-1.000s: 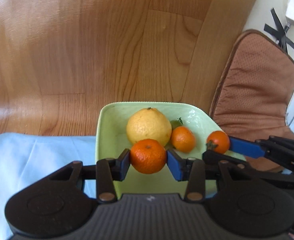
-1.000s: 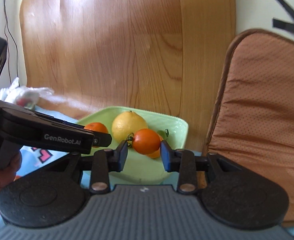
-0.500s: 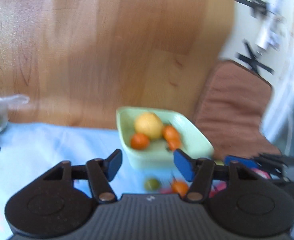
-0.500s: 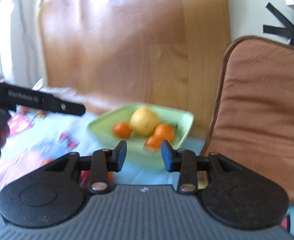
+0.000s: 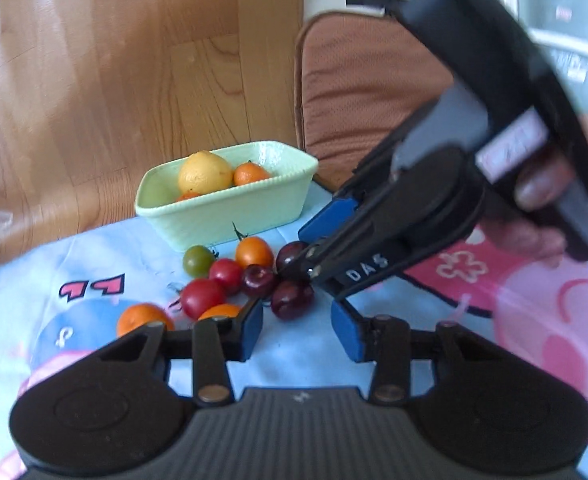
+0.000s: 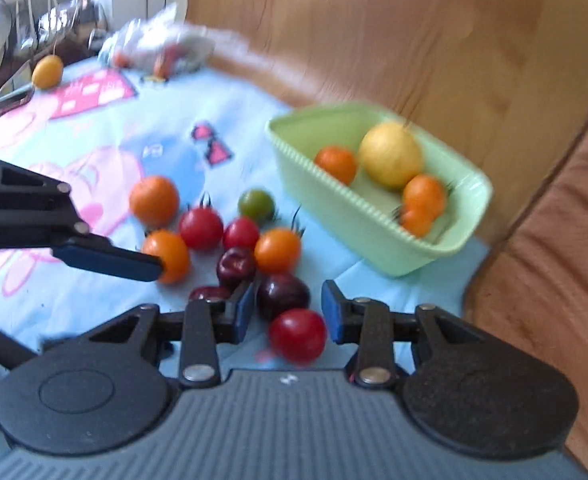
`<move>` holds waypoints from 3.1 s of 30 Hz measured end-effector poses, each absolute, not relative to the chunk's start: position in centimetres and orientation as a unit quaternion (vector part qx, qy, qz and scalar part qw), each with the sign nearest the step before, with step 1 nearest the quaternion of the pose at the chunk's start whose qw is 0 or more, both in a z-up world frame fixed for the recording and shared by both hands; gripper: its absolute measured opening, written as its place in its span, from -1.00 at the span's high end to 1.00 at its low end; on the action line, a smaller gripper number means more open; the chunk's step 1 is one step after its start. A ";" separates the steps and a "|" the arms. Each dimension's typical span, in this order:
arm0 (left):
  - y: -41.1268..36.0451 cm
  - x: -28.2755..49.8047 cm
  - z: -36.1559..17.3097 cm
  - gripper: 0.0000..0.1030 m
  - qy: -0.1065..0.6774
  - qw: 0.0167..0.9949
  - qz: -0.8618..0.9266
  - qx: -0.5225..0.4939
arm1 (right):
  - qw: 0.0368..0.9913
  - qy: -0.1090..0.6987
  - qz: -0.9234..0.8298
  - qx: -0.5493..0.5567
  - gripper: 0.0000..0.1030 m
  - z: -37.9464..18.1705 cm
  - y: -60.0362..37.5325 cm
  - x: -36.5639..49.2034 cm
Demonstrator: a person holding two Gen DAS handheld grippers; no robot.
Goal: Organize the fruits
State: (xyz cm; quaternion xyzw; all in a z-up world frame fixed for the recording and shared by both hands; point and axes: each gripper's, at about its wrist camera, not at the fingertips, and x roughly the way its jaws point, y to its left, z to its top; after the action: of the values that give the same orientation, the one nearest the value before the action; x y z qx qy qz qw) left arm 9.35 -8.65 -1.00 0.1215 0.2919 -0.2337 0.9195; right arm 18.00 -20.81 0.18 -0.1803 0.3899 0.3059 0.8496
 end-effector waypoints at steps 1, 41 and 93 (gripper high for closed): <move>-8.9 9.8 -1.2 0.24 0.295 0.919 -0.230 0.124 | 0.847 0.397 0.309 -0.171 0.25 0.0 -21.0 18.0; -0.8 11.9 4.5 0.47 0.272 0.932 -0.237 -0.026 | 0.950 0.218 0.217 -0.041 0.36 2.9 -22.3 9.8; 3.9 2.0 -2.8 0.25 0.277 0.944 -0.164 -0.065 | 0.937 0.296 0.186 -0.024 0.45 -2.0 -20.0 1.9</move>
State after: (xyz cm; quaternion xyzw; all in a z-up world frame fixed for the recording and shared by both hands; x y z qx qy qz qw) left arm 2.01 3.87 -2.76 -0.0654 0.2775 -0.1643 0.9443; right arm 1.90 -19.96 -1.96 -0.0244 0.2962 0.1861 0.9365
